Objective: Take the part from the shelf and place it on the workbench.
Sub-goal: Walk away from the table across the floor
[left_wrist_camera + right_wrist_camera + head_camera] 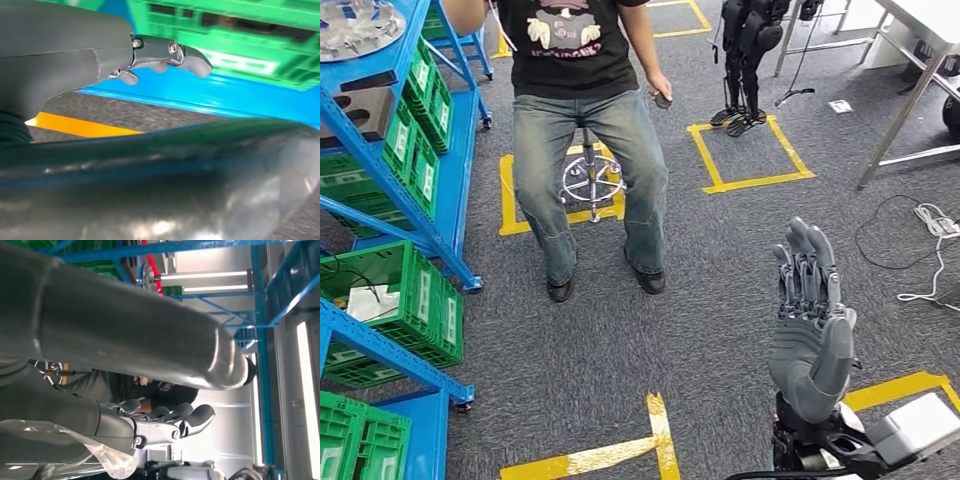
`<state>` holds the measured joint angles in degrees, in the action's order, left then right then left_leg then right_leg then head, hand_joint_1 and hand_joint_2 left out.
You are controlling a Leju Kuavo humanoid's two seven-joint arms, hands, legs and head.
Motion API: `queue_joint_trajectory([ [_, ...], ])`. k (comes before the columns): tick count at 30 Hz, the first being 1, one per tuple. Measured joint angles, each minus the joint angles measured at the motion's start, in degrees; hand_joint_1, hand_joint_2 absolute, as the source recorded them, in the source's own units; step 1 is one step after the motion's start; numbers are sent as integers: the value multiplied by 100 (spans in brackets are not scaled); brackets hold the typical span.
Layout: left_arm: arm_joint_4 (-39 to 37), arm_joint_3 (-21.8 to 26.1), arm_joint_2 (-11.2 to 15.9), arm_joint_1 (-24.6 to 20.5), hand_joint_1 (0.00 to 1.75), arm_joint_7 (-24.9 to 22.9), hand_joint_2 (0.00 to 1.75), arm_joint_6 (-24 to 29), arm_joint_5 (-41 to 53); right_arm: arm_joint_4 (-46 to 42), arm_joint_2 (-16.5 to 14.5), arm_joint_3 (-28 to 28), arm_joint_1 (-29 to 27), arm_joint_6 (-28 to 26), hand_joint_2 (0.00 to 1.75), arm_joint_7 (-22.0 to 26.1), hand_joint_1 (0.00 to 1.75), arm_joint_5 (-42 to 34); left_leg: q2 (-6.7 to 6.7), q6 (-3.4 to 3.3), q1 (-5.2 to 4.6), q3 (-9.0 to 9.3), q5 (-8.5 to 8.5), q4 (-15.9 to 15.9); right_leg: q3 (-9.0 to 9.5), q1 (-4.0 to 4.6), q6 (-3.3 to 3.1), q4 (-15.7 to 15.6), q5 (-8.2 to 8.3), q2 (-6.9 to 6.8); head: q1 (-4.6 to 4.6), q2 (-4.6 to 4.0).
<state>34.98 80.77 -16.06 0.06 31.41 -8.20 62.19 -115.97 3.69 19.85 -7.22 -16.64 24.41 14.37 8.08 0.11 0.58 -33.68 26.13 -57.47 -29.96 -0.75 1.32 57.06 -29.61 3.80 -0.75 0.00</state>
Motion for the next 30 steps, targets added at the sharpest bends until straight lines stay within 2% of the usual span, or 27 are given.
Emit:
queue_joint_trajectory([
  [1,18,13,-5,18,0,-35,0,14,45,0,0,-2,6,0,0,1,0,1,-49,28,1,-19,19,-30,12,-1,-31,-20,16,-71,2,0],
  [2,40,25,-13,30,0,-77,0,31,95,-1,0,-4,9,5,0,1,0,3,-182,53,-6,-71,97,-147,27,-2,-68,-43,28,-153,11,0],
  [4,99,47,-28,32,0,-184,0,68,214,-1,0,-11,6,28,0,-7,0,8,-557,89,-19,-329,433,-737,53,5,-128,-70,32,-341,28,0],
  [5,139,59,-40,31,0,-244,0,78,284,-2,0,-21,0,41,0,-11,0,14,-668,108,-15,-516,630,-1149,54,17,-147,-70,23,-437,37,0],
  [6,190,76,-51,37,0,-307,0,82,353,-2,0,-32,-7,56,0,-16,0,24,-709,122,-9,-671,767,-1495,56,26,-153,-69,15,-533,37,0],
  [7,248,98,-65,46,0,-364,0,80,418,-2,0,-43,-13,67,0,-18,0,36,-725,130,-5,-757,820,-1702,58,31,-155,-68,7,-619,37,0],
  [8,325,132,-85,61,0,-419,0,70,483,-2,0,-57,-17,75,0,-17,0,49,-737,132,-4,-723,753,-1667,65,35,-154,-67,-2,-701,38,0],
  [9,404,172,-104,79,0,-462,0,59,532,-2,0,-69,-24,79,0,-17,0,60,-765,126,-5,-567,592,-1397,81,37,-146,-66,-15,-778,38,0],
  [10,478,209,-121,93,0,-495,0,47,573,-3,0,-81,-31,79,0,-17,0,67,-845,112,-9,-339,394,-986,103,41,-136,-65,-32,-849,37,0],
  [11,558,247,-145,100,0,-536,0,28,614,-4,0,-97,-43,79,0,-17,0,72,-997,91,-33,-107,246,-562,123,55,-117,-63,-53,-919,38,0],
  [12,639,281,-165,104,0,-573,0,11,650,-5,0,-114,-56,77,0,-17,0,78,-1113,59,-51,54,152,-252,138,72,-92,-58,-74,-979,36,0],
  [13,718,312,-191,104,0,-614,0,-5,689,-7,0,-128,-68,73,0,-17,0,82,-1196,29,-73,131,123,-89,150,90,-68,-54,-91,-1034,33,0],
  [14,803,352,-218,105,0,-657,0,-24,730,-8,0,-140,-80,66,0,-16,0,87,-1215,1,-93,133,139,-49,159,104,-42,-54,-102,-1085,31,0],
  [16,941,434,-267,123,0,-711,0,-50,791,-18,0,-151,-92,43,0,-14,0,96,-1081,-57,-83,117,119,-26,179,98,15,-53,-137,-1150,29,0],
  [17,1002,473,-290,131,0,-732,0,-61,818,-27,0,-157,-98,32,0,-12,0,101,-1020,-89,-68,123,106,-8,159,87,47,5,-200,-1059,22,0],
  [18,1055,503,-308,131,0,-748,0,-69,843,-39,0,-167,-109,21,0,-8,0,106,-955,-123,-52,132,90,11,88,74,75,168,-317,-904,9,0],
  [20,1151,553,-333,115,0,-774,0,-81,896,-51,0,-197,-156,4,0,-7,0,116,-816,-169,-37,128,67,23,-250,52,108,870,-669,-529,-30,0],
  [21,1187,579,-339,107,0,-785,0,-88,923,-53,0,-210,-185,-2,0,-7,0,120,-737,-180,-40,120,62,22,-470,47,117,1289,-821,-439,-40,0],
  [22,1216,608,-347,103,0,-797,0,-93,950,-52,0,-224,-209,-5,0,-10,0,125,-656,-184,-43,117,61,21,-649,44,121,1594,-886,-401,-44,0],
  [23,1239,635,-356,105,0,-812,0,-99,979,-52,0,-234,-226,-7,0,-10,0,132,-571,-185,-45,119,60,19,-738,43,120,1692,-832,-386,-44,0],
  [24,1260,658,-362,107,0,-832,0,-103,1013,-53,0,-245,-238,-9,0,-10,0,138,-485,-184,-46,126,61,17,-706,40,115,1539,-663,-370,-43,0],
  [25,1276,673,-368,108,0,-850,0,-105,1048,-54,0,-256,-248,-12,0,-10,0,145,-398,-182,-44,135,61,14,-573,32,102,1189,-421,-319,-43,0],
  [26,1290,681,-374,107,0,-863,0,-109,1081,-55,0,-266,-257,-14,0,-10,0,152,-315,-172,-43,139,63,10,-400,19,86,767,-206,-194,-44,0],
  [27,1305,685,-379,103,0,-870,0,-113,1112,-57,0,-276,-267,-16,0,-10,0,156,-234,-153,-46,131,66,-5,-237,2,72,392,-64,-66,-43,0],
  [28,1319,687,-384,99,0,-870,0,-121,1143,-61,0,-283,-275,-16,0,-11,0,159,-162,-122,-45,109,61,-15,-122,-6,57,148,5,33,-43,0],
  [29,1332,690,-391,102,0,-872,0,-143,1187,-66,0,-287,-278,-15,0,-13,0,160,-96,-83,-38,81,51,-22,-68,-6,41,43,9,85,-41,0],
  [30,1341,692,-397,110,0,-875,0,-173,1247,-71,0,-290,-281,-11,0,-15,0,160,-28,-41,-29,50,35,-24,-47,2,23,21,8,47,-40,0],
])
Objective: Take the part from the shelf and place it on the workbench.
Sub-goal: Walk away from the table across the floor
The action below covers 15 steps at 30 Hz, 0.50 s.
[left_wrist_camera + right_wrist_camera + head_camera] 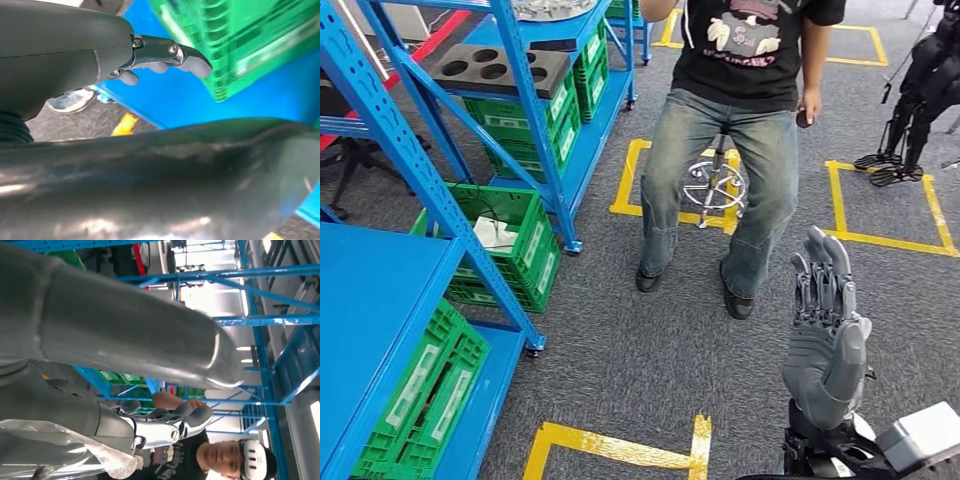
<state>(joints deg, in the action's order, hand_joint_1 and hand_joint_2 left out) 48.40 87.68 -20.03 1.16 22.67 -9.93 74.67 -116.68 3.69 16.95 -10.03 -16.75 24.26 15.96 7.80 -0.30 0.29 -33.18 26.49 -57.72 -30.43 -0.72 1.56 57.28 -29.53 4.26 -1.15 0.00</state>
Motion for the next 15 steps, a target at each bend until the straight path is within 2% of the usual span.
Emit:
queue_joint_trajectory([
  [1,4,2,-5,16,0,-3,0,-41,78,-6,0,-2,4,4,0,-2,0,-3,40,37,14,-20,-8,1,9,2,-31,-7,16,-66,0,0],
  [2,6,1,-10,34,0,-4,0,-95,185,-10,0,-4,10,14,0,-3,0,-5,-23,66,14,-41,19,-36,20,-2,-65,-26,30,-136,4,0],
  [3,6,-5,-14,47,0,-1,0,-158,334,-13,0,-5,15,26,0,-2,0,-12,-170,93,7,-101,115,-169,35,-6,-102,-50,42,-219,16,0],
  [5,1,-42,-19,57,0,13,0,-302,719,-15,0,-7,24,59,0,-9,0,-39,-546,140,1,-368,475,-780,54,0,-158,-76,41,-407,38,0],
  [6,-7,-66,-24,59,0,21,0,-362,899,-12,0,-8,32,76,0,-14,0,-57,-648,164,11,-555,672,-1188,56,9,-173,-75,34,-505,46,0],
  [7,-18,-85,-30,64,0,28,0,-399,1031,-8,0,-7,46,93,0,-20,0,-77,-683,182,23,-697,791,-1506,56,15,-177,-73,25,-599,46,0],
  [8,-34,-97,-38,72,0,36,0,-419,1123,-3,0,-7,66,108,0,-23,0,-90,-699,195,31,-754,804,-1645,59,18,-175,-72,17,-691,47,0],
  [9,-53,-102,-46,81,0,46,0,-425,1180,2,0,-6,88,115,0,-27,0,-99,-716,203,36,-698,709,-1558,67,18,-167,-71,7,-775,48,0],
  [10,-73,-106,-51,89,0,58,0,-427,1232,5,0,-5,108,118,0,-31,0,-104,-760,202,38,-527,527,-1248,84,18,-156,-70,-6,-854,49,0],
  [12,-117,-118,-57,96,0,81,0,-428,1319,8,0,-3,144,119,0,-36,0,-107,-1035,170,16,-94,196,-442,127,42,-112,-63,-48,-989,48,0],
  [13,-143,-123,-59,96,0,92,0,-426,1358,9,0,-3,163,118,0,-37,0,-109,-1144,136,-2,44,112,-172,146,59,-86,-58,-69,-1045,38,0],
  [14,-171,-128,-61,94,0,102,0,-419,1390,13,0,-2,181,116,0,-37,0,-113,-1210,100,-20,98,92,-48,160,76,-59,-53,-87,-1100,28,0],
  [15,-198,-132,-60,91,0,110,0,-409,1421,18,0,0,195,115,0,-37,0,-116,-1173,63,-39,86,98,-39,171,83,-33,-52,-99,-1154,18,0],
])
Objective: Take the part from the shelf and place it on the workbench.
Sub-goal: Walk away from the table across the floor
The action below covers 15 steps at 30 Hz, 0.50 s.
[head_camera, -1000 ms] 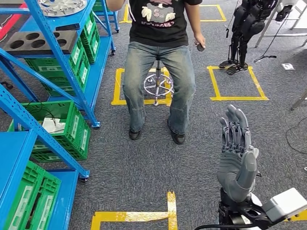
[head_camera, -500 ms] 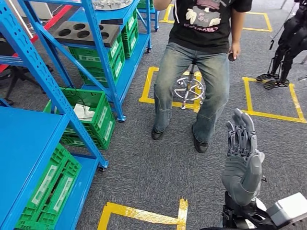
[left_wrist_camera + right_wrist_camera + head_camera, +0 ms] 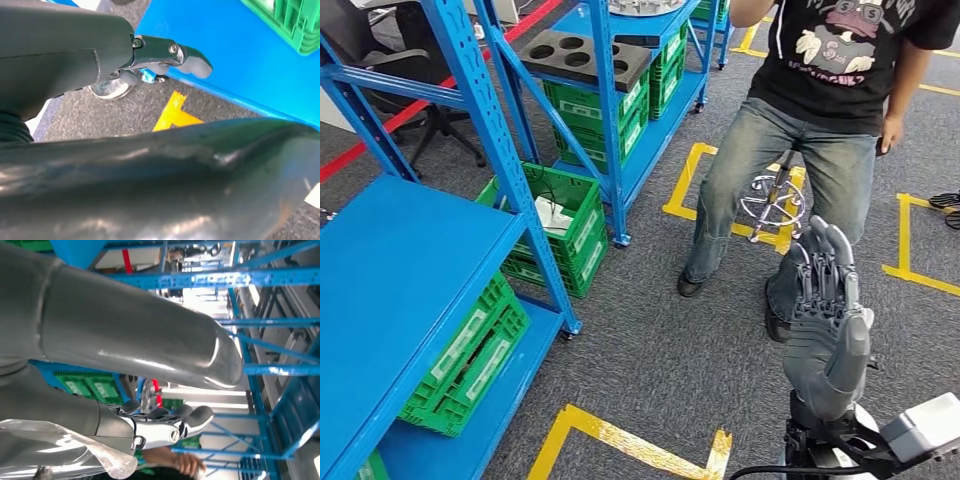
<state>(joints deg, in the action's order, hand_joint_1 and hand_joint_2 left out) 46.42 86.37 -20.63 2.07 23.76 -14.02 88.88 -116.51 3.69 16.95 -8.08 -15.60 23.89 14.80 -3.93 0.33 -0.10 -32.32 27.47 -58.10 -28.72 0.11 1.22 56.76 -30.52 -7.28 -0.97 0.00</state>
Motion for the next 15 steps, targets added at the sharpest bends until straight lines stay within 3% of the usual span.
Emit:
queue_joint_trajectory([
  [1,-25,0,1,3,0,5,0,14,25,6,0,4,14,-1,0,0,0,-3,76,-35,-2,-8,-8,7,16,-7,30,-4,-14,-52,-7,0],
  [2,-50,0,2,8,0,7,0,31,46,14,0,7,29,-4,0,-1,0,-5,139,-65,2,-8,-18,21,11,-22,66,16,-51,-19,-9,0],
  [4,-88,2,9,7,0,7,0,64,71,25,0,10,56,-11,0,-1,0,-8,266,-129,25,5,-46,54,-127,-54,123,316,-265,288,-28,0],
  [6,-118,2,17,-17,0,7,0,88,76,35,0,10,53,-19,0,-6,0,-16,402,-167,34,-4,-56,57,-504,-70,137,1063,-605,630,-53,0],
  [7,-132,2,20,-26,0,6,0,99,75,43,0,10,44,-21,0,-10,0,-21,482,-176,32,-7,-59,56,-712,-70,138,1442,-721,687,-58,0],
  [8,-144,3,23,-29,0,2,0,112,76,50,0,11,36,-23,0,-14,0,-27,568,-178,30,-5,-59,55,-863,-69,133,1672,-737,710,-60,0],
  [9,-156,7,27,-29,0,-3,0,126,75,54,0,11,33,-25,0,-15,0,-30,656,-178,30,1,-59,53,-910,-69,124,1674,-633,722,-61,0],
  [10,-168,14,33,-30,0,-7,0,140,75,57,0,12,33,-28,0,-15,0,-33,746,-177,31,12,-57,52,-849,-72,112,1452,-430,751,-62,0],
  [12,-194,30,43,-36,0,-7,0,164,76,58,7,12,33,-41,0,-16,0,-38,914,-156,34,23,-48,42,-539,-94,80,664,8,997,-62,0],
  [14,-217,43,53,-46,0,0,0,181,77,58,15,13,24,-60,0,-14,0,-39,1057,-98,43,-16,-46,20,-318,-114,52,183,159,1243,-53,0],
  [15,-226,53,57,-46,0,3,0,185,78,58,19,14,19,-66,0,-13,0,-39,1122,-57,53,-48,-58,19,-290,-110,34,142,138,1271,-50,0],
])
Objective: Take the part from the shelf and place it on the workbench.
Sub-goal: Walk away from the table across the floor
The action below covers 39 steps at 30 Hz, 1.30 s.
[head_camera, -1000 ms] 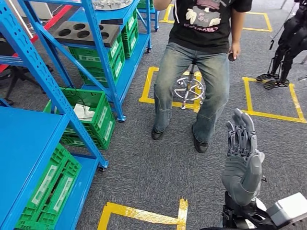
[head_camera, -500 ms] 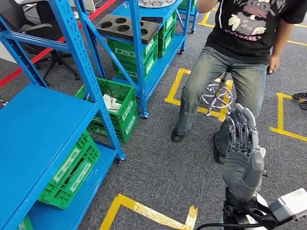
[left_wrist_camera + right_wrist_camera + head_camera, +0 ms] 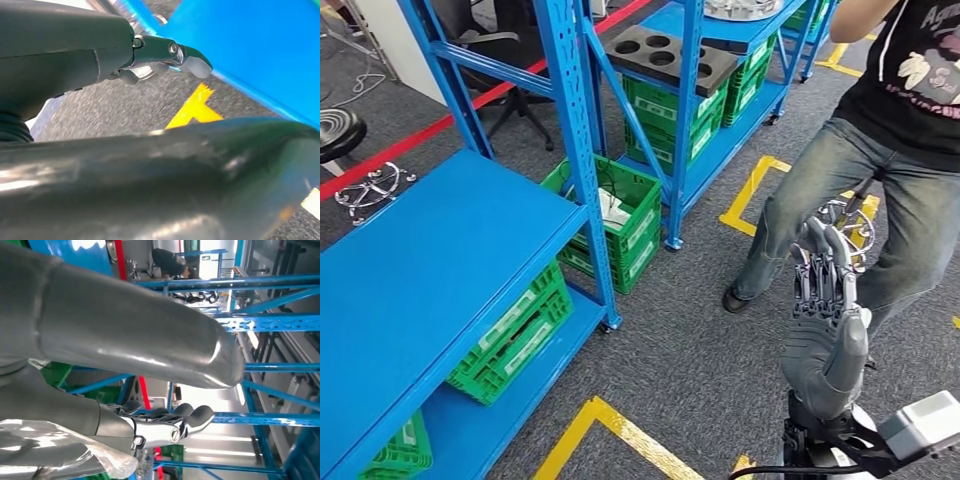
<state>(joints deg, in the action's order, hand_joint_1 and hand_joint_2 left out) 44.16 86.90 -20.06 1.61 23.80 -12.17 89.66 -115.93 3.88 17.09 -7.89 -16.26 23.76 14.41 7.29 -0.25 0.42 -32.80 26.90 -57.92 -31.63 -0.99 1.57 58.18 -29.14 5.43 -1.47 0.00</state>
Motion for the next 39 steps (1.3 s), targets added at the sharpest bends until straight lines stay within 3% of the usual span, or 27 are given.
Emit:
queue_joint_trajectory([
  [2,-14,28,9,13,0,3,0,3,7,0,2,1,3,-5,0,1,0,-1,78,80,22,-42,-13,-7,22,7,-54,-32,20,-136,3,0],
  [4,-25,49,22,14,0,3,0,10,16,0,3,1,6,-7,0,4,0,0,-185,133,-2,-144,146,-239,58,-1,-124,-79,38,-314,33,0],
  [6,-36,51,33,-6,0,4,0,15,24,0,3,1,-8,-8,0,7,0,1,-552,165,-13,-442,508,-902,82,14,-175,-99,29,-508,67,0],
  [8,-47,55,41,-18,0,6,0,16,26,0,3,1,-19,-14,0,6,0,0,-650,184,2,-735,744,-1539,90,36,-197,-98,10,-705,71,0],
  [9,-52,60,44,-15,0,8,0,17,26,0,3,1,-21,-20,0,5,0,-1,-659,183,5,-759,712,-1601,96,43,-200,-97,0,-793,71,0],
  [11,-58,65,50,-4,0,14,0,20,26,0,3,1,-21,-32,0,4,0,-1,-736,152,-7,-463,364,-1052,132,54,-192,-97,-26,-950,73,0],
  [13,-64,66,61,-10,0,21,0,22,27,0,3,1,-21,-37,0,5,0,1,-990,78,-60,-57,74,-281,177,82,-164,-93,-65,-1083,69,0],
  [15,-69,68,70,-21,0,29,0,25,28,0,3,2,-22,-36,0,4,0,1,-1113,9,-110,70,26,7,202,105,-121,-90,-93,-1202,65,0],
  [16,-72,70,74,-19,0,33,0,27,28,0,3,4,-21,-36,0,4,0,1,-1057,-20,-117,54,18,17,216,109,-97,-96,-100,-1258,66,0],
  [17,-74,73,75,-8,0,36,0,29,27,-1,3,7,-19,-36,0,4,0,1,-997,-48,-101,58,0,42,217,102,-68,-96,-117,-1269,68,0],
  [19,-79,77,74,-3,0,44,0,38,25,-4,3,12,-19,-42,0,7,0,4,-884,-108,-59,84,-42,104,151,84,-11,75,-261,-1015,49,0],
  [21,-82,77,75,-29,0,60,0,47,23,-2,3,13,-35,-55,0,8,0,8,-758,-143,-32,90,-66,129,-144,61,25,710,-597,-661,19,0],
  [23,-83,79,74,-49,0,79,0,50,24,2,3,14,-56,-64,0,7,0,10,-615,-150,-30,81,-70,125,-513,47,49,1422,-848,-563,12,0],
  [24,-84,80,70,-51,0,85,0,50,21,3,3,15,-62,-66,0,9,0,12,-541,-150,-29,83,-70,122,-594,42,57,1539,-820,-555,12,0],
  [25,-84,80,67,-52,0,90,0,50,19,4,3,15,-63,-68,0,11,0,13,-459,-146,-25,89,-68,117,-560,35,61,1414,-668,-543,12,0],
  [26,-85,81,62,-53,0,93,0,50,16,4,4,16,-64,-71,0,13,0,15,-375,-135,-18,98,-64,109,-422,23,62,1079,-435,-505,11,0],
  [28,-85,81,54,-62,0,100,0,49,15,4,4,16,-67,-78,0,16,0,17,-215,-86,-12,90,-47,71,-68,-23,60,297,-94,-224,12,0],
  [30,-84,81,50,-67,0,104,0,42,17,3,4,17,-78,-85,0,21,0,21,-75,-6,-1,34,-55,41,97,-39,39,-25,-46,-13,17,0],
  [32,-83,85,44,-56,0,107,0,28,20,2,7,16,-78,-93,0,27,0,28,52,71,22,-20,-79,41,117,-27,-16,-36,-43,-105,21,0],
  [33,-82,87,40,-46,0,108,0,21,22,2,9,16,-72,-96,0,29,0,32,-1,101,18,-43,-54,5,126,-29,-52,-46,-38,-183,29,0],
  [35,-80,87,37,-50,0,110,0,8,25,0,10,15,-74,-101,0,31,0,34,-302,150,-2,-208,172,-360,151,-37,-120,-75,-35,-366,54,0],
  [36,-79,87,34,-59,0,111,0,3,26,-1,10,15,-84,-101,0,31,0,35,-490,167,-10,-367,360,-714,161,-23,-147,-75,-45,-466,66,0],
  [38,-79,87,32,-70,0,112,0,-5,26,-2,10,15,-100,-101,0,31,0,34,-632,184,-1,-712,667,-1457,174,2,-175,-72,-68,-658,73,0],
  [39,-79,87,31,-67,0,112,0,-9,25,-2,10,15,-103,-102,0,31,0,35,-650,183,0,-792,685,-1632,185,11,-181,-71,-82,-749,74,0],
])
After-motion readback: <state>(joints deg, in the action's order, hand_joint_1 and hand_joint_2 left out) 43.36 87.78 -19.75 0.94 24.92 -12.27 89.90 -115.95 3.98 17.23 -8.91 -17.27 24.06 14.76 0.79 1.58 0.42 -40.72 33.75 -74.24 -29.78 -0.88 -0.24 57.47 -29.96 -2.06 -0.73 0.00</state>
